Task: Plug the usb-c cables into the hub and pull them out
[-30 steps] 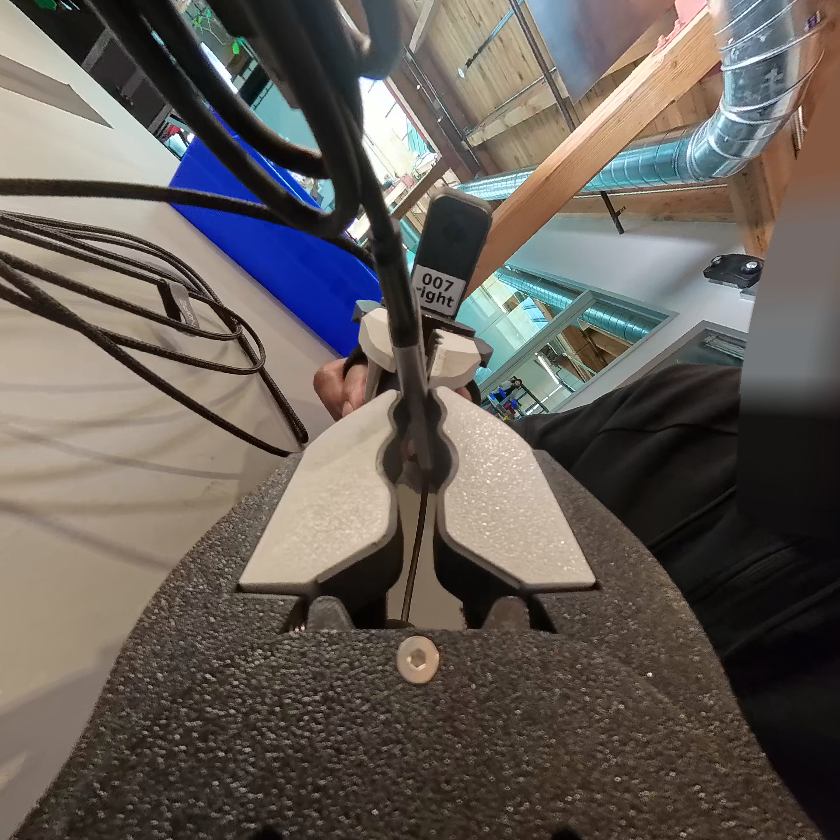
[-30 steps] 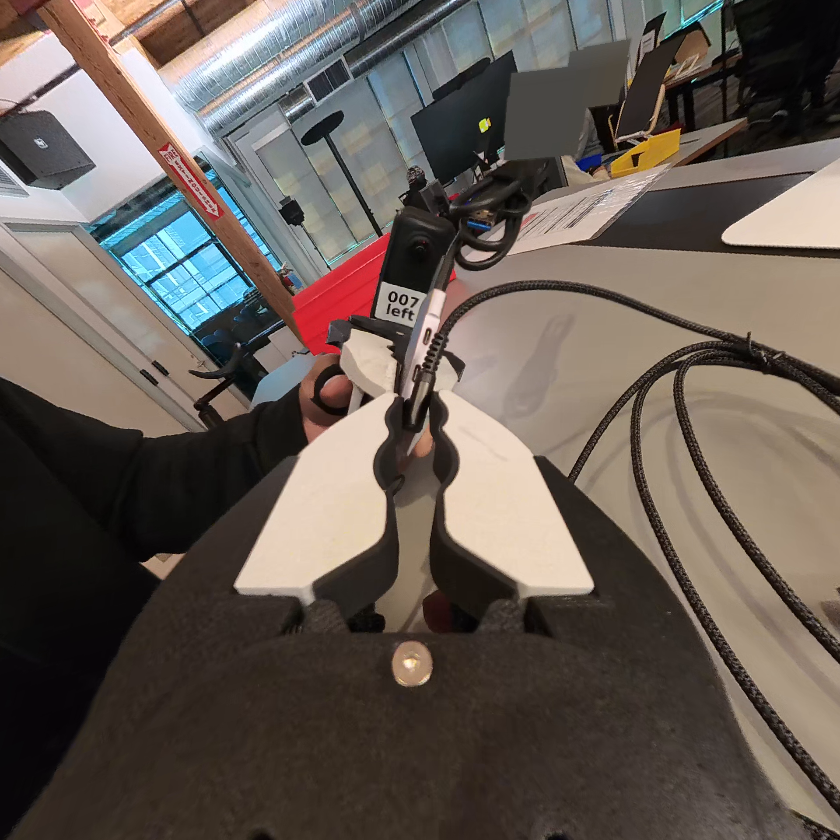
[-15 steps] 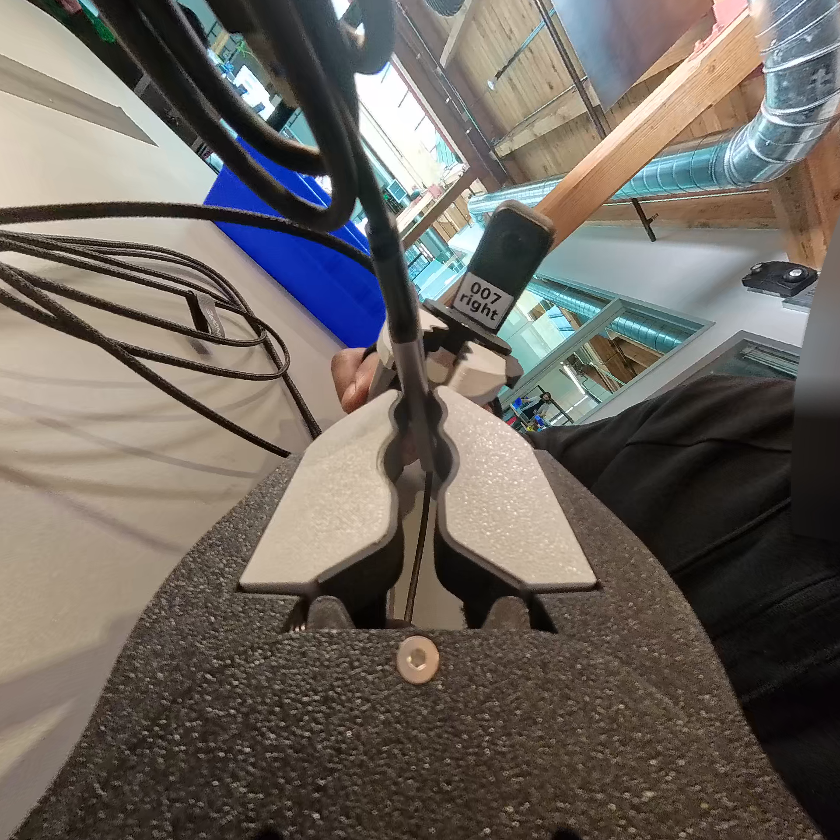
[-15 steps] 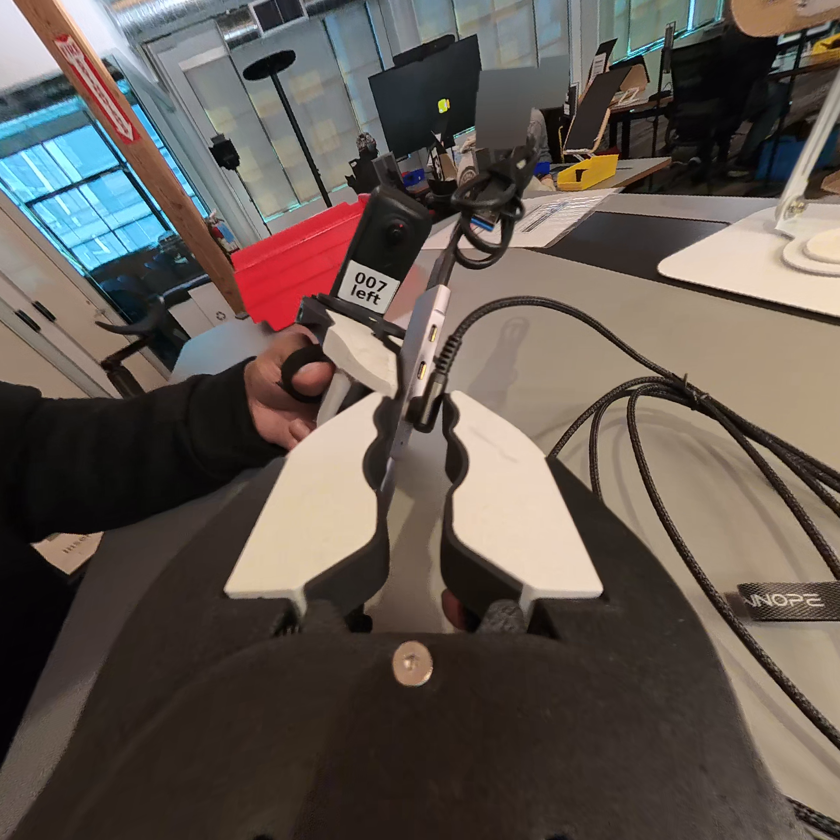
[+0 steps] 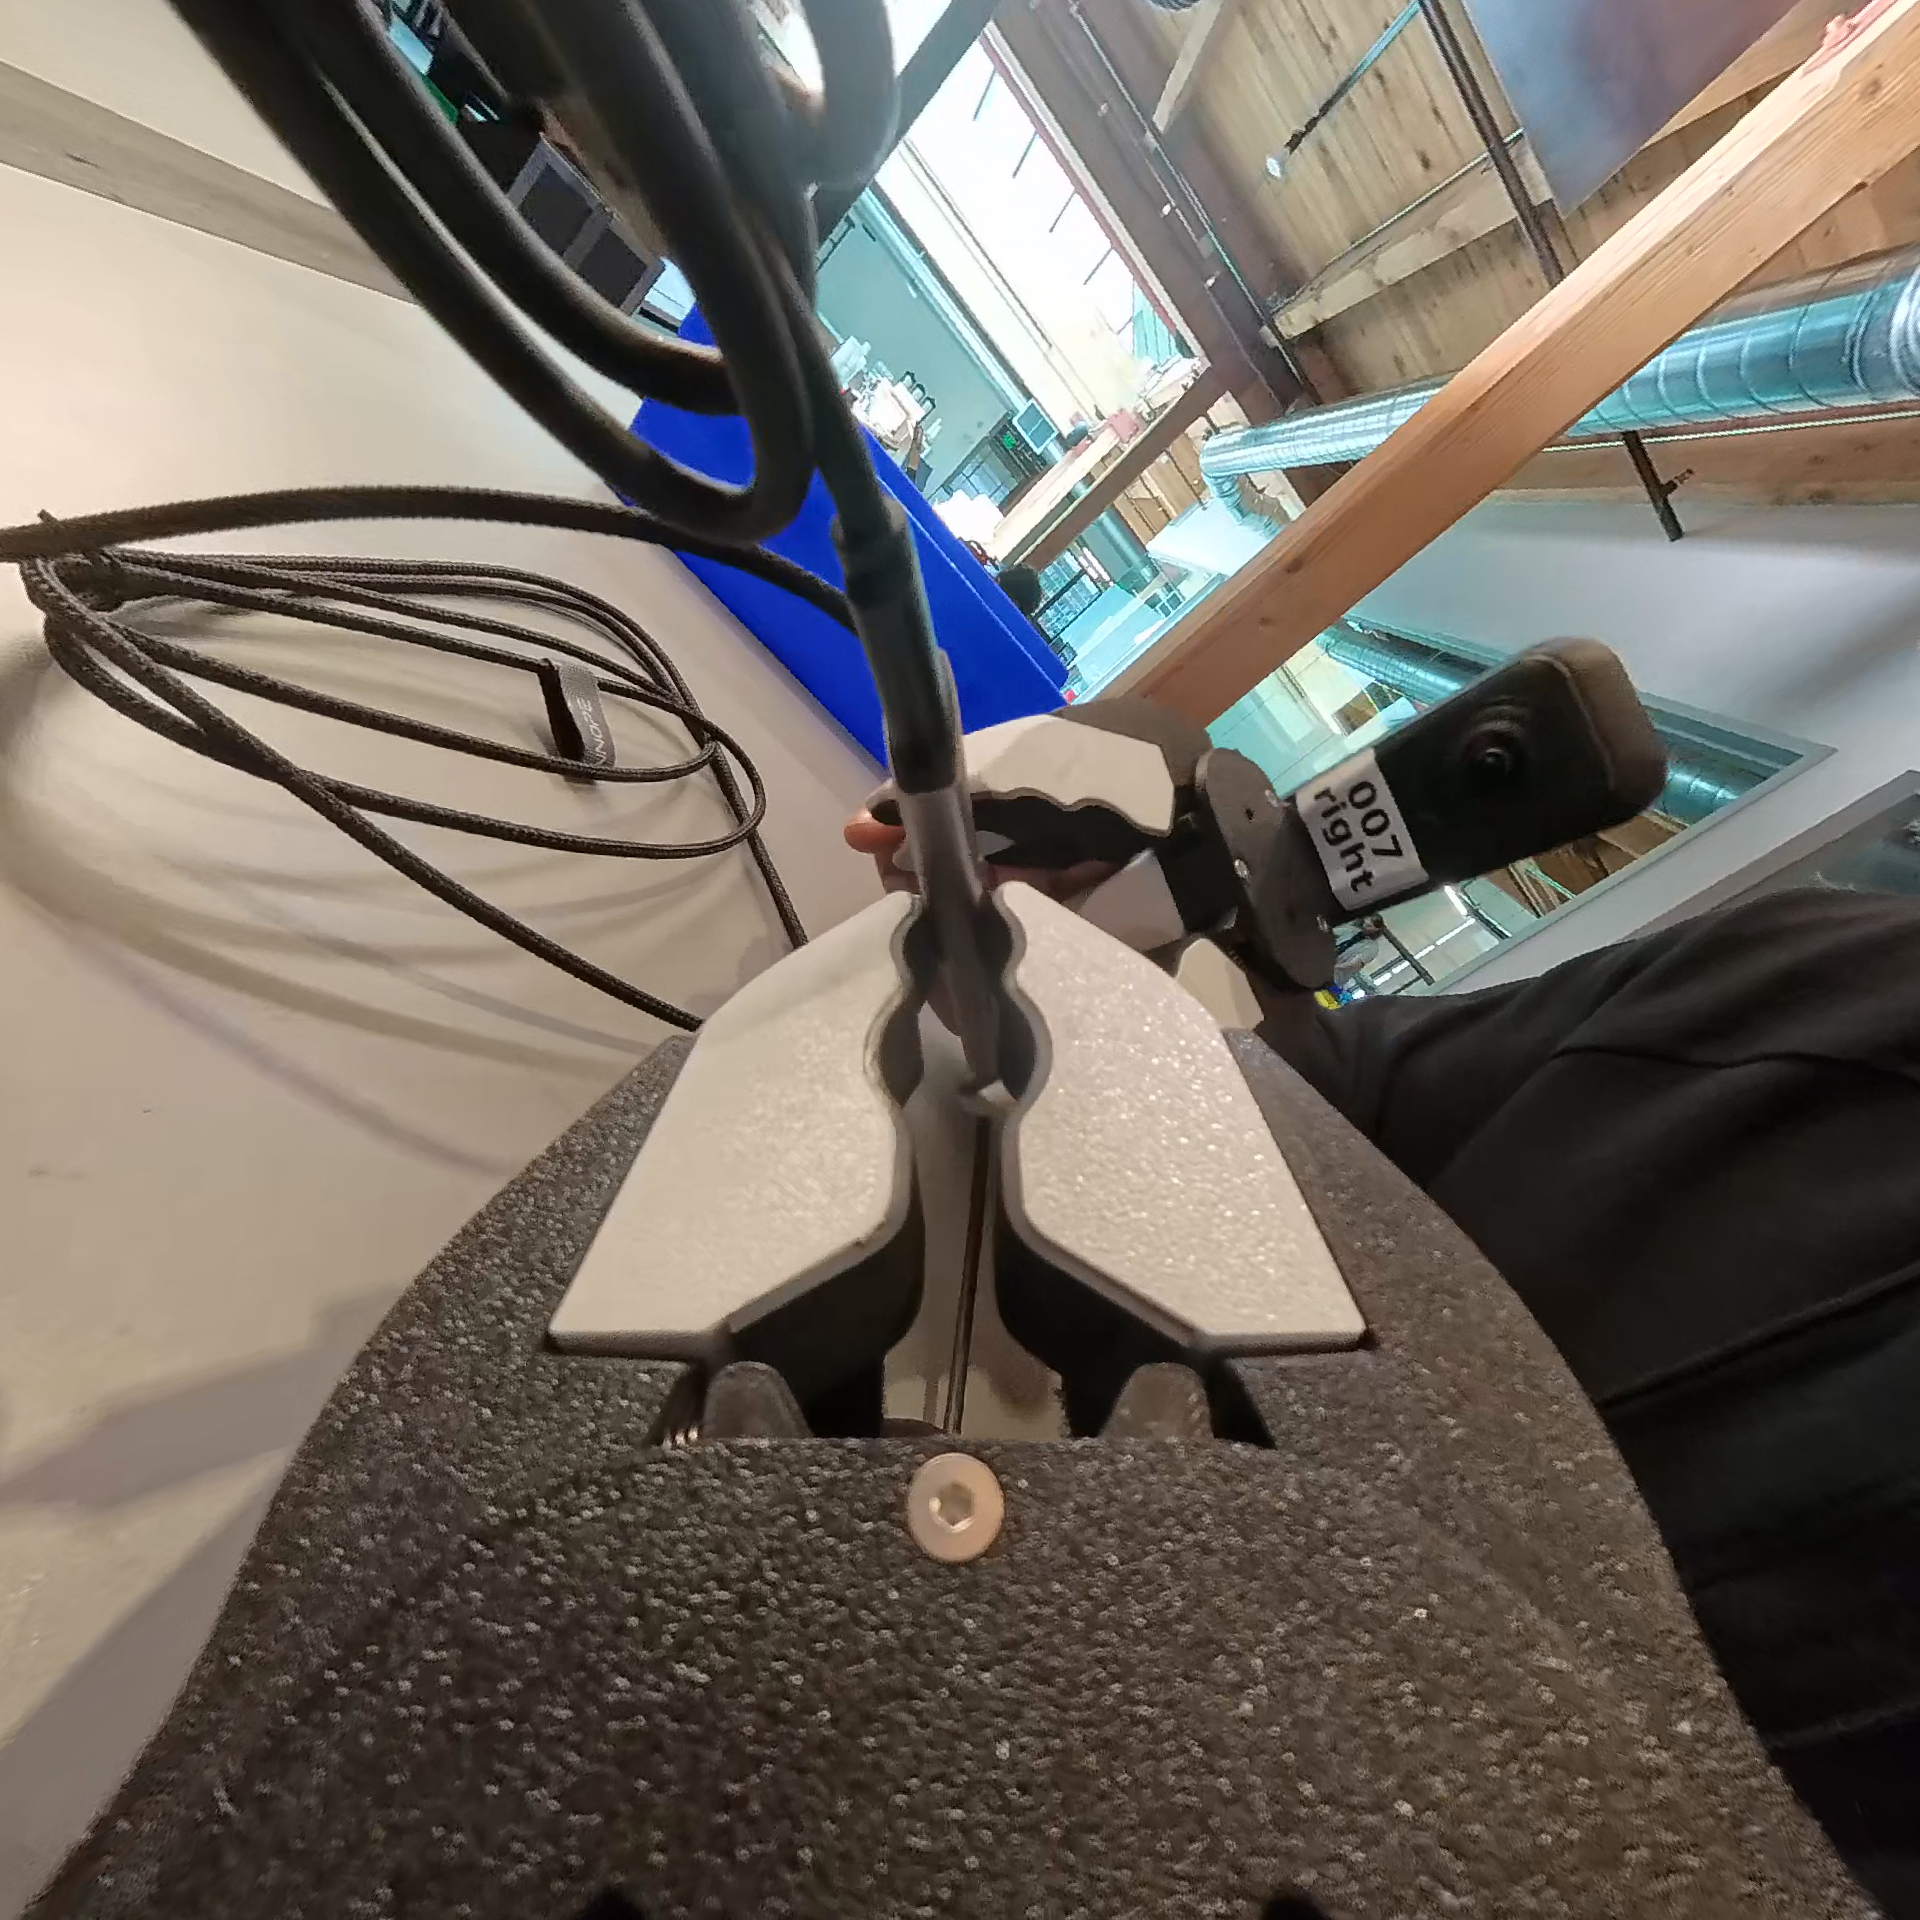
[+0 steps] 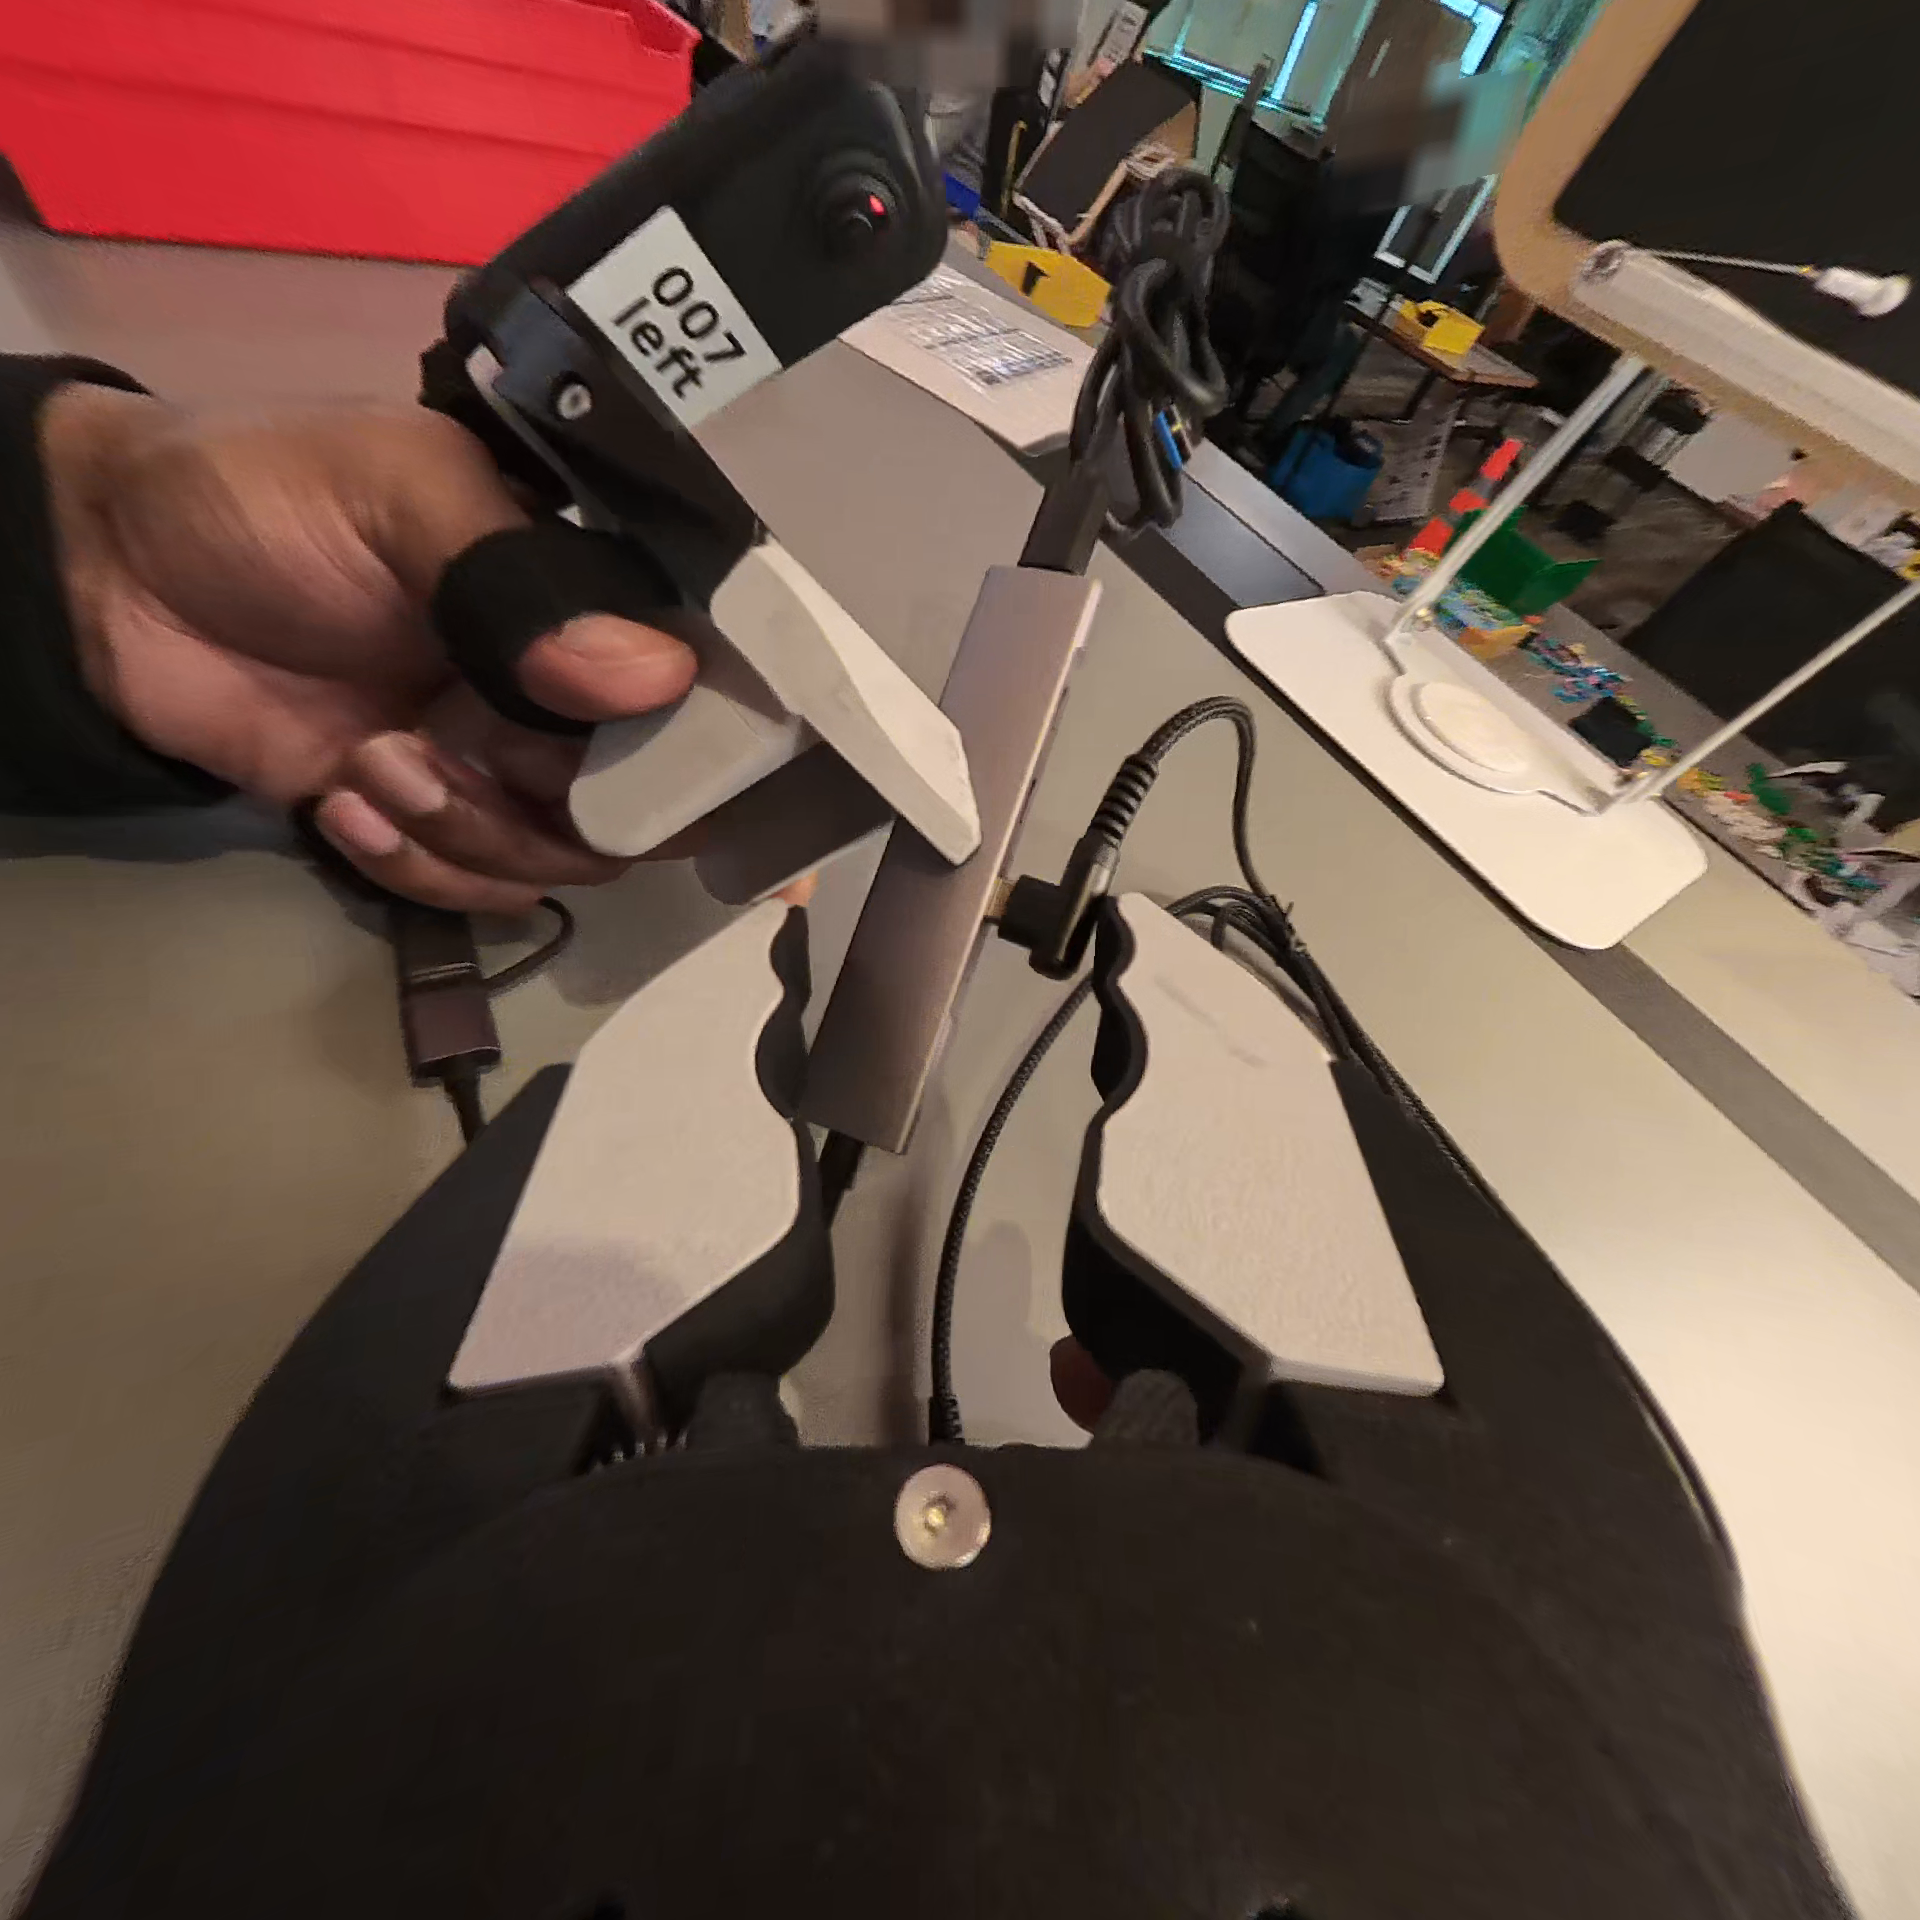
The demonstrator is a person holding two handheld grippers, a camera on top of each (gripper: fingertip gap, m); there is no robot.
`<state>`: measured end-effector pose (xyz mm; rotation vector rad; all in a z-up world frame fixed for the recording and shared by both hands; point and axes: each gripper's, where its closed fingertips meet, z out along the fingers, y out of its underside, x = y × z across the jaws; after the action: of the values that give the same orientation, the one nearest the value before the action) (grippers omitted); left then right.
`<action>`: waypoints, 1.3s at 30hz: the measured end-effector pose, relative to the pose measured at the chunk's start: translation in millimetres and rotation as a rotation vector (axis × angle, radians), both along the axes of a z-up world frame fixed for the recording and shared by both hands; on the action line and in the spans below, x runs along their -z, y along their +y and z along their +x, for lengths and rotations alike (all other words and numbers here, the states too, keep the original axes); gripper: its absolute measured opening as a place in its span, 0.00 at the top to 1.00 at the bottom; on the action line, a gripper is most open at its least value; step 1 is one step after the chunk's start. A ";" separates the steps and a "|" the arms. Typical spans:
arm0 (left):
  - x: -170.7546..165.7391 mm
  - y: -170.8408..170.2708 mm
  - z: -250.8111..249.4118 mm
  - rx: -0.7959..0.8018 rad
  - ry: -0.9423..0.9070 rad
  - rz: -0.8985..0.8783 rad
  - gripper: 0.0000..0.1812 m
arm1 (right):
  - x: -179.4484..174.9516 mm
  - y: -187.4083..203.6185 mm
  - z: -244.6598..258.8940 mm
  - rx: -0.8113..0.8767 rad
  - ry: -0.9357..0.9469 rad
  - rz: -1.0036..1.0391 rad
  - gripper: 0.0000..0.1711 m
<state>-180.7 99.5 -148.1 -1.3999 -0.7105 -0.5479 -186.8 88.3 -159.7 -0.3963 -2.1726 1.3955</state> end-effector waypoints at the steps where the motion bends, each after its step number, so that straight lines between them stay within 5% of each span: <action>1: 0.6 0.3 -0.2 -0.001 -0.001 -0.005 0.95 | 0.3 0.6 -1.7 0.021 0.018 0.009 0.70; 33: 7.5 5.5 1.4 0.022 -0.020 -0.045 0.95 | 4.6 4.2 -3.6 0.003 0.101 0.090 0.75; 39: 15.8 1.7 -7.5 -0.025 -0.024 -0.103 0.79 | 11.9 13.2 -7.0 -0.008 0.048 0.143 0.76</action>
<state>-188.2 101.2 -164.0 -1.4803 -0.7837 -0.5152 -193.8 101.6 -171.6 -0.2987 -2.2201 1.2318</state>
